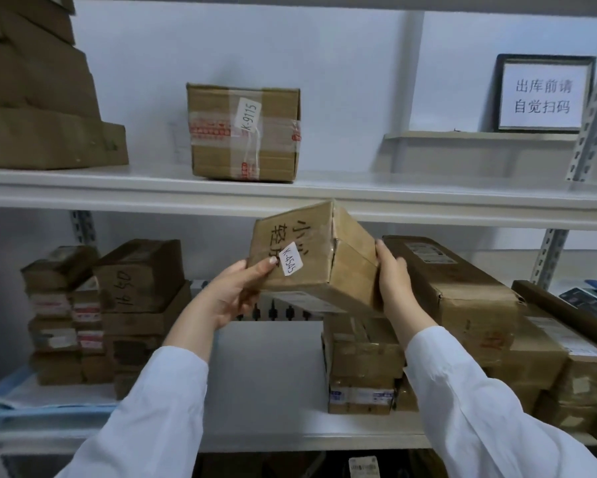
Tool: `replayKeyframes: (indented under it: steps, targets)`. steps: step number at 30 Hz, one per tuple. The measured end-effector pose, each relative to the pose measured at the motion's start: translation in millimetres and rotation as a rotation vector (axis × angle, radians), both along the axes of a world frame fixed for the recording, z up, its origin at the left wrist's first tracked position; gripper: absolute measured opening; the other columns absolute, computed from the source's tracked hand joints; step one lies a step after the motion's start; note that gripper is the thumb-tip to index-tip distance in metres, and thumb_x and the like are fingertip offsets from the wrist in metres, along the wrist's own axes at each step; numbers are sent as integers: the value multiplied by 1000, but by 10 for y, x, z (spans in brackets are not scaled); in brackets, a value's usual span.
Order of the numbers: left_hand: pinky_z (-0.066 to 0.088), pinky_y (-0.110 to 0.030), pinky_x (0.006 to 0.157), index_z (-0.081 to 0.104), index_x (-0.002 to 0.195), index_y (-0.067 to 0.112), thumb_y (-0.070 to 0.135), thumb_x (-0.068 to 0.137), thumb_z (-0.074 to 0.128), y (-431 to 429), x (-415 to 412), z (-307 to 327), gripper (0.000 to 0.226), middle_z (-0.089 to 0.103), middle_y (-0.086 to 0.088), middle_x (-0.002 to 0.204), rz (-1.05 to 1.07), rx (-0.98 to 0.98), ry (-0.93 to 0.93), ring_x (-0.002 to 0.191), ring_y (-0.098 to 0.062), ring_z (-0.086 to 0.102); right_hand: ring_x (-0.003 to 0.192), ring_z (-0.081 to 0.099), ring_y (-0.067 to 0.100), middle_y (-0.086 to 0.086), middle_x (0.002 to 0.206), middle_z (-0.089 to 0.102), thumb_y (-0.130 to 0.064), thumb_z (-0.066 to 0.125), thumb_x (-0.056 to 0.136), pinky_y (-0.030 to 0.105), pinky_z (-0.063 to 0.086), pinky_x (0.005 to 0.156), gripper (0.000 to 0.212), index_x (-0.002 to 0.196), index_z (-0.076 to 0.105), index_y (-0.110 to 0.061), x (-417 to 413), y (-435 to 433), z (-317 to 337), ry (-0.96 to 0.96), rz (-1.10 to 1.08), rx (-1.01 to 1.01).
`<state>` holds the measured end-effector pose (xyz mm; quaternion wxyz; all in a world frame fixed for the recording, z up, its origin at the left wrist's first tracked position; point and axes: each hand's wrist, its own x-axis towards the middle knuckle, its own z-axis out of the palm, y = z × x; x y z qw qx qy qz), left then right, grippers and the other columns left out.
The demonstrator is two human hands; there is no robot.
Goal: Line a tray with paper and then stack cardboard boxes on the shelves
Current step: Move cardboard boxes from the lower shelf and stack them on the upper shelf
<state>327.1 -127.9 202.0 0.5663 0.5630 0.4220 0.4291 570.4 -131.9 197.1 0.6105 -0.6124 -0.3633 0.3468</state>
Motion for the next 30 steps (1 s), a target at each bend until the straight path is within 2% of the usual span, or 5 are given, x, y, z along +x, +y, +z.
replayKeyframes:
  steps: [11,15,20,25,30]
  targets:
    - [50,-20,57,65,96,21,75,22,75,-280,-226,421,92,72,7,81,8,356,175,72,-9,64,103,60,29,6,117,63,-82,47,50,51,47,93,97,127,53,-24,4,-140,251,70,80,65]
    - [56,-26,63,40,127,35,62,19,85,-457,-253,686,120,64,0,112,-128,314,64,88,-17,71,89,68,26,6,96,74,-66,51,75,42,52,85,53,97,72,-23,-84,-292,522,59,222,64]
    - [57,-33,56,39,111,47,59,15,87,-701,-287,1066,109,67,-4,103,-183,336,-24,78,-22,72,58,69,20,6,70,73,-55,41,94,32,51,65,49,84,69,-16,-95,-528,889,-10,359,101]
    - [56,-35,52,38,128,29,59,23,88,-751,-399,1367,120,72,-4,91,-149,439,-145,77,-22,71,57,65,21,8,72,69,-66,39,88,26,50,54,64,102,64,-9,-135,-864,1361,-57,336,213]
    - [58,-43,57,33,140,17,47,33,92,-693,-438,1482,126,64,-10,109,-211,447,-385,89,-28,68,93,53,16,0,101,56,-52,53,71,28,39,72,42,100,55,-22,-181,-956,1706,-53,128,610]
